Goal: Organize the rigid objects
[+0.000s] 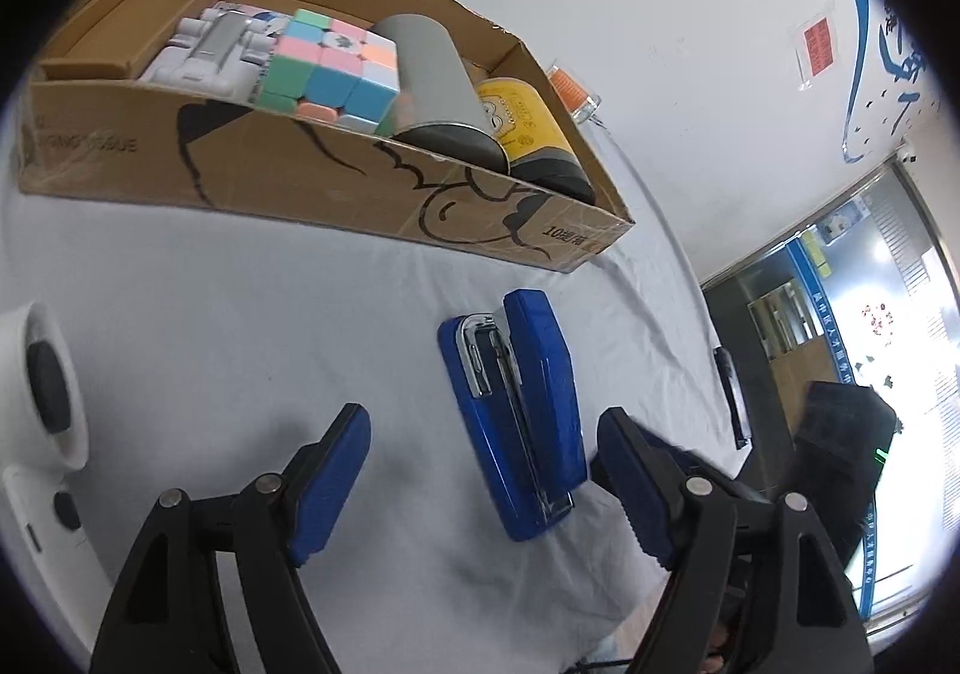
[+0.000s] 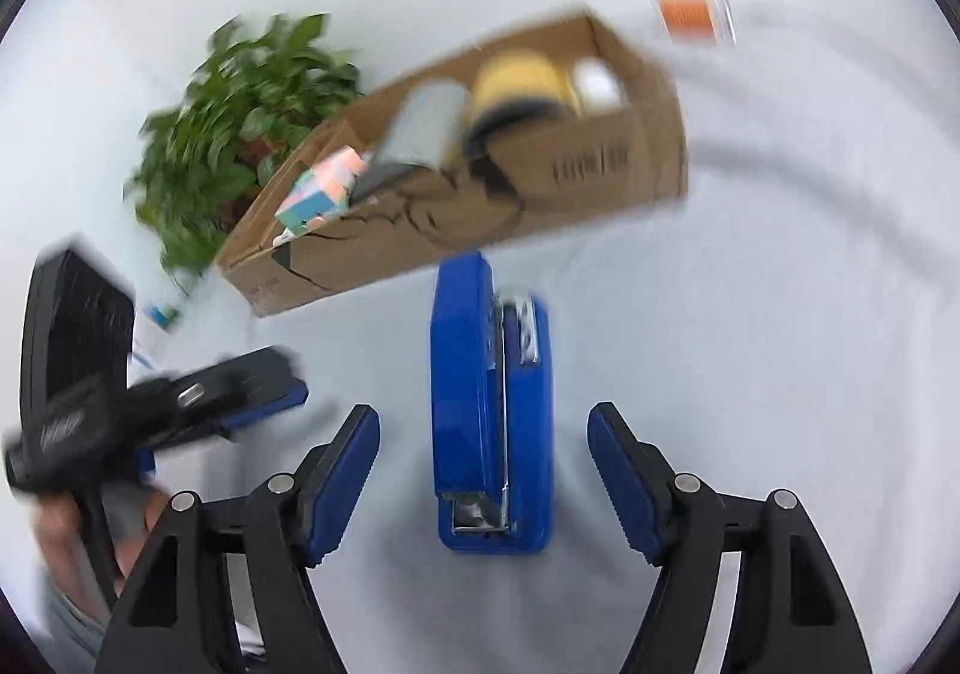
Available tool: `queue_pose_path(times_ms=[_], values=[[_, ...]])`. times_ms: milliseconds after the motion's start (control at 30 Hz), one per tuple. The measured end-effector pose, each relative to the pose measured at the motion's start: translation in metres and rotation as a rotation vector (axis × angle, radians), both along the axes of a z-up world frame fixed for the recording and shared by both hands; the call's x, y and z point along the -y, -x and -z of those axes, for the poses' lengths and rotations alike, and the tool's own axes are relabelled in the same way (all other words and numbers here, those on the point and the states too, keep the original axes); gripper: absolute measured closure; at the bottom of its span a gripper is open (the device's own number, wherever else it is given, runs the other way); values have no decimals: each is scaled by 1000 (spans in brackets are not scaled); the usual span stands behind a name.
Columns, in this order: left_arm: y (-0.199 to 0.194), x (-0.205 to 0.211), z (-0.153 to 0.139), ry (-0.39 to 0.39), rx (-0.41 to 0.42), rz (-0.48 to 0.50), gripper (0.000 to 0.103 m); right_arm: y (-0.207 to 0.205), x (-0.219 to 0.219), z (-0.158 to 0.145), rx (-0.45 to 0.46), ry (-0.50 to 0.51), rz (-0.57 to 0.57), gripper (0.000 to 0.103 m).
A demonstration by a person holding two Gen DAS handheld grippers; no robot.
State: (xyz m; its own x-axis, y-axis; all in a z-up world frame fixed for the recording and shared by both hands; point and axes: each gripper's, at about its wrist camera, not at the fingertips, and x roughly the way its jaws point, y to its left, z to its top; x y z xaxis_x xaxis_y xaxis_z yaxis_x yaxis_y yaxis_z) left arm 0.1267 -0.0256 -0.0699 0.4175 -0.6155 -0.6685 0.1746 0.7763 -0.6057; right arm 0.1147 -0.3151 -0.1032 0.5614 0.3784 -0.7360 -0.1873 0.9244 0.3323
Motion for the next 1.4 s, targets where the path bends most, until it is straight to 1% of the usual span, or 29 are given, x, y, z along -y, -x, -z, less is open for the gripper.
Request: queue_pose_path(times_ms=[33,100,167,200,233,267,300,367,400,433,467,567,633,667,700,733,767,833,867,900,933,1000,1067,1133,1200,1267,1333,1367,1400], values=[[-2,3,1,-6,1,4,25,-1,-8,-5,32,58,-17,31],[-8,14,7,-33,-4,13,25,1,-14,-8,55,128,-39,36],[-12,20,11,-53,-11,20,25,1,-21,-17,54,172,-30,52],[-13,20,13,-51,-13,25,25,3,-22,-13,52,201,-23,57],[-13,21,14,-45,-15,28,25,-1,-26,-9,46,227,-17,65],[-13,21,16,-37,-15,32,25,-1,-28,-3,37,228,-25,70],[-13,20,18,-29,-21,30,25,-4,-37,4,28,228,-35,79],[-10,18,24,18,-56,32,25,2,-49,11,38,260,-12,80],[-8,17,29,62,-83,38,25,0,-54,16,27,235,-3,80],[-7,17,34,93,-110,43,25,-3,-48,17,-5,165,6,80],[-7,17,38,115,-137,49,25,-11,-49,23,-18,115,-1,79],[-8,11,44,217,-184,45,23,-14,-38,28,-108,-29,16,78],[-9,7,44,250,-187,53,28,-18,-40,36,-169,-129,-5,76],[-9,6,42,250,-184,58,32,-19,-42,40,-190,-162,-16,75],[-8,5,40,228,-178,59,41,-18,-45,42,-209,-191,-26,75],[-7,3,38,239,-163,71,44,-16,-49,42,-210,-197,-35,75],[-6,3,36,228,-163,68,47,-14,-52,42,-210,-189,-36,75],[-5,1,32,187,-146,68,59,-12,-60,41,-200,-166,-46,75],[-5,-2,31,166,-145,69,61,-10,-65,38,-183,-148,-55,78],[-5,-4,31,152,-147,71,64,-9,-71,35,-160,-116,-81,78],[-6,-6,32,148,-153,73,69,-8,-78,33,-148,-61,-82,78],[-7,-7,32,156,-151,86,69,-5,-88,30,-124,6,-91,78],[-8,-7,31,129,-154,86,65,-3,-95,29,-99,56,-99,76],[-9,-11,35,103,-178,58,52,3,-106,29,-63,133,-103,74],[-7,-18,40,96,-186,27,45,6,-113,36,-58,172,-101,73],[-5,-24,43,99,-182,6,45,13,-117,40,15,203,-95,74],[-2,-27,45,111,-175,15,44,13,-112,44,12,171,-69,75],[-1,-26,44,108,-173,23,44,12,-108,45,-10,129,-51,77],[0,-26,44,106,-169,34,41,9,-102,45,-41,72,-38,78]])
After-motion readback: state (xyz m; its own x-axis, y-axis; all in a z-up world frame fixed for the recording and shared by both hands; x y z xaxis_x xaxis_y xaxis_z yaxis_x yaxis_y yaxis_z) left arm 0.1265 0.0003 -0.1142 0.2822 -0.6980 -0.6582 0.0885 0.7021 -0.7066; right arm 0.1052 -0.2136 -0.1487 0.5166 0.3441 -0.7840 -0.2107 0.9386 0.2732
